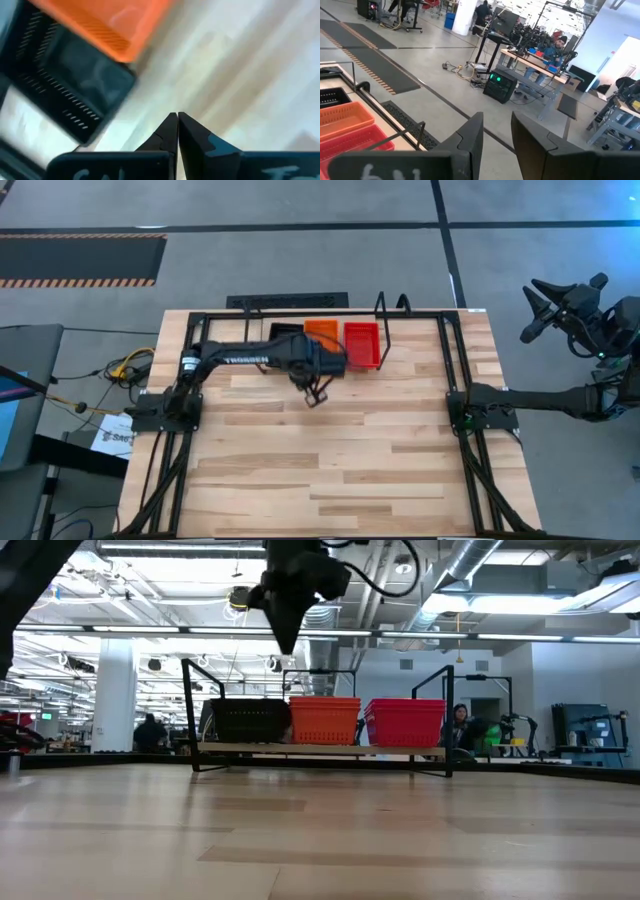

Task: Stack baskets on shelf by color
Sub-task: Adjust all the stacked bins on the shelf

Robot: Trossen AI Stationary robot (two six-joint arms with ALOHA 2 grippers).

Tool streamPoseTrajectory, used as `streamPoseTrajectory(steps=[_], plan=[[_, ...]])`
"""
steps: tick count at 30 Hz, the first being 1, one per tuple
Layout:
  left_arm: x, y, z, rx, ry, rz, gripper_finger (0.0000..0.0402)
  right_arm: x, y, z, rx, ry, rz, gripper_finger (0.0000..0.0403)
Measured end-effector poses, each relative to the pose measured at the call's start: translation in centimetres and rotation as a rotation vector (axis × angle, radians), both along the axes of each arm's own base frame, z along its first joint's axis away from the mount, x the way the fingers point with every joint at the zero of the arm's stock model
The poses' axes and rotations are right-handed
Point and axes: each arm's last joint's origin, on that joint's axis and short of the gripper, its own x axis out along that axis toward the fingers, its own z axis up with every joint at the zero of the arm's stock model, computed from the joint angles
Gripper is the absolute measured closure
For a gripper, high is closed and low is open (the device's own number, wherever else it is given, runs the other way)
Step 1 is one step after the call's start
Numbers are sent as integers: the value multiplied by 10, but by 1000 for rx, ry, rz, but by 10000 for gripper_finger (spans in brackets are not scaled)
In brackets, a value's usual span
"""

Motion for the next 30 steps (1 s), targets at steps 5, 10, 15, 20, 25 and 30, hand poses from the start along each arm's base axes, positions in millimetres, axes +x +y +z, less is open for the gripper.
streamPoseTrajectory(steps=[5, 10, 15, 20, 25, 30], plan=[[-1, -28, -24, -82, 103, -154, 402, 0, 0, 0, 0, 0, 0, 282], [-8, -34, -54, -106, 219, -195, 401, 0, 0, 0, 0, 0, 0, 282], [-8, -23, -76, -82, 233, -179, 402, 0, 0, 0, -1, 0, 0, 282], [-6, -8, -85, -54, 207, -203, 401, 0, 0, 0, -2, 3, 0, 282], [-7, 7, -85, 12, 227, -212, 401, 0, 0, 0, -2, 3, 0, 282], [-7, 20, -85, 30, 229, -227, 401, 0, 0, 0, -2, 3, 0, 282]])
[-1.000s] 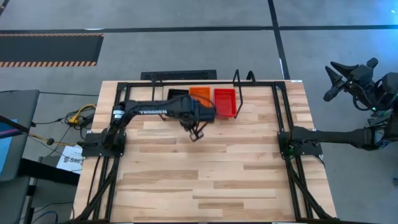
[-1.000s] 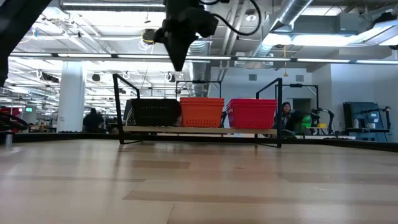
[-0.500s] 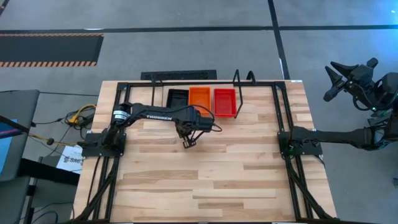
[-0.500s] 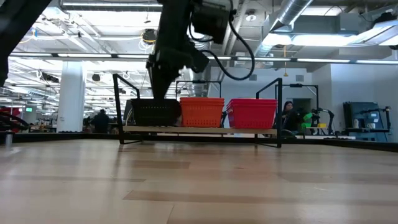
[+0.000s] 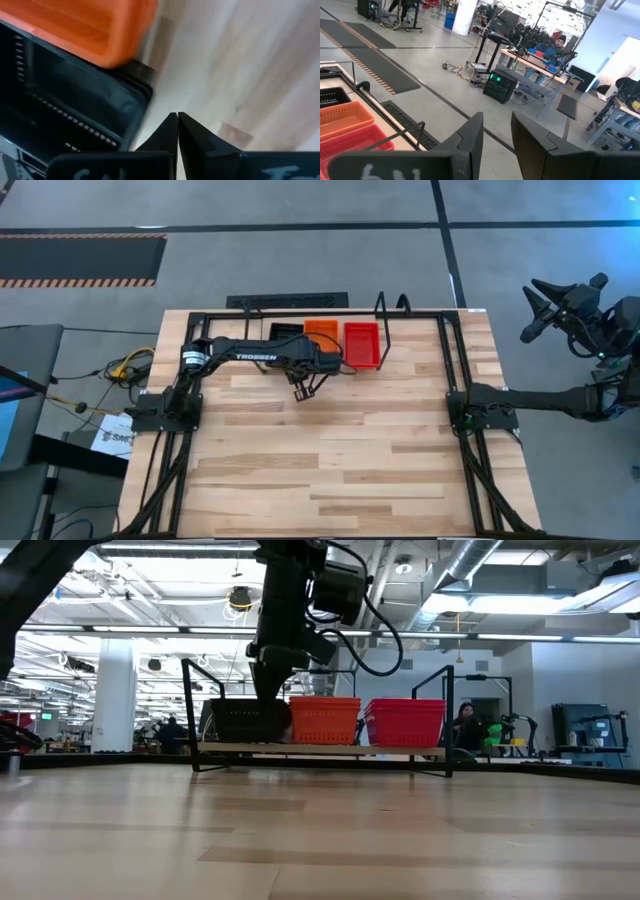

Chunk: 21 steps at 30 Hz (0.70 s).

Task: Stack baskets on shelf by color
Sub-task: Adjust all the stacked bins on the shelf, then return to Home Position

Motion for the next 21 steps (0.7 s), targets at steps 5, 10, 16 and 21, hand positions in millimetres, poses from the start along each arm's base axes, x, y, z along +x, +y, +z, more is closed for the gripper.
streamPoseTrajectory(steps=[5, 10, 16, 21], plan=[[-1, 12, 0, 20, -7, 23, 401, 0, 0, 0, 2, -3, 0, 282], [1, 17, 0, 33, -29, 9, 401, 0, 0, 0, 2, -3, 0, 282], [3, 14, 4, 37, -55, 46, 401, 0, 0, 0, 10, -16, -2, 282], [9, -7, 40, 103, -132, 123, 401, 0, 0, 0, 10, -16, -2, 282]])
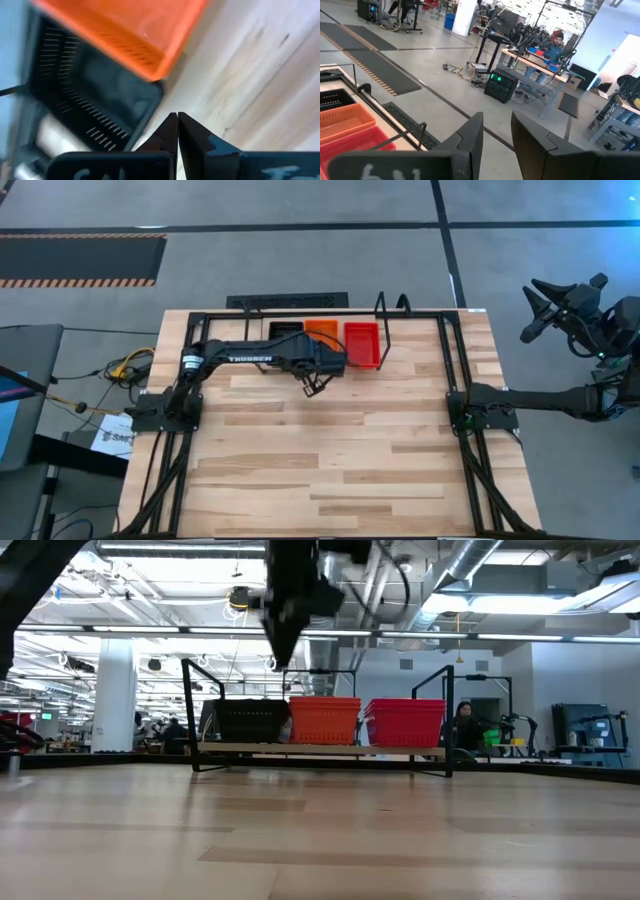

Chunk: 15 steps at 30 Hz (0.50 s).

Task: Stack baskets on shelf by color
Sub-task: Return to Home Position

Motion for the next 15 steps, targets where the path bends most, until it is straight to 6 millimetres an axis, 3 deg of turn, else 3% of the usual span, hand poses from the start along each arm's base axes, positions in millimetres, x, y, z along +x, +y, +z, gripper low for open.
streamPoseTrajectory(steps=[5, 9, 12, 15], plan=[[-2, -26, 57, 202, -138, 51, 401, 0, 0, 0, 0, 1, 0, 282], [-19, -43, 98, 297, -293, 71, 401, 0, 0, -1, 6, 15, 7, 282], [-35, -53, 112, 316, -336, 64, 402, 0, 0, -5, 32, 37, 11, 287], [-55, -60, 126, 334, -378, 62, 401, -1, 2, -13, 107, 54, 44, 325]])
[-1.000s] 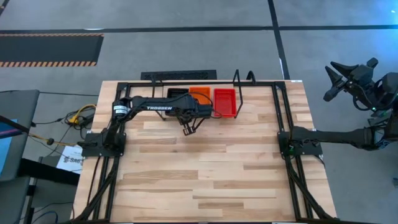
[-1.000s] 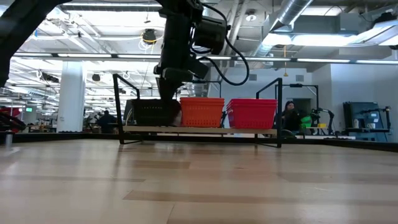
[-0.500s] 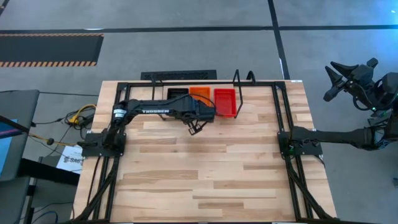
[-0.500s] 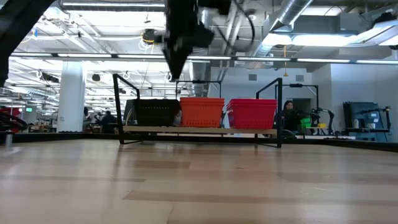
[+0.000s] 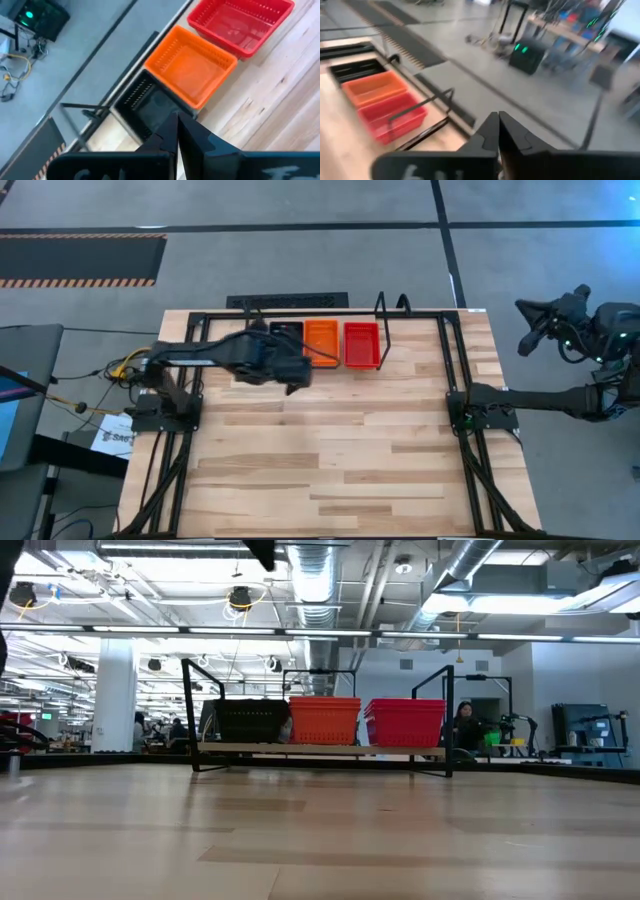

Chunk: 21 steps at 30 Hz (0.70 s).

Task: Stack baskets on shelf by color
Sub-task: Return to Home Position

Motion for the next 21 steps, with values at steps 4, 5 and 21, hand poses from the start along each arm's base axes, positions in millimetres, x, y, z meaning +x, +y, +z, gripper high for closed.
streamPoseTrajectory(steps=[4, 5, 21], plan=[[-36, -4, 5, 18, -23, 18, 401, -1, 2, -10, 135, -15, 40, 391], [-48, -4, 4, 15, -21, 26, 402, -2, 3, -12, 169, -24, 47, 390], [-192, -3, -115, -285, -628, -141, 402, 76, -3, -55, 325, -242, 644, 401]])
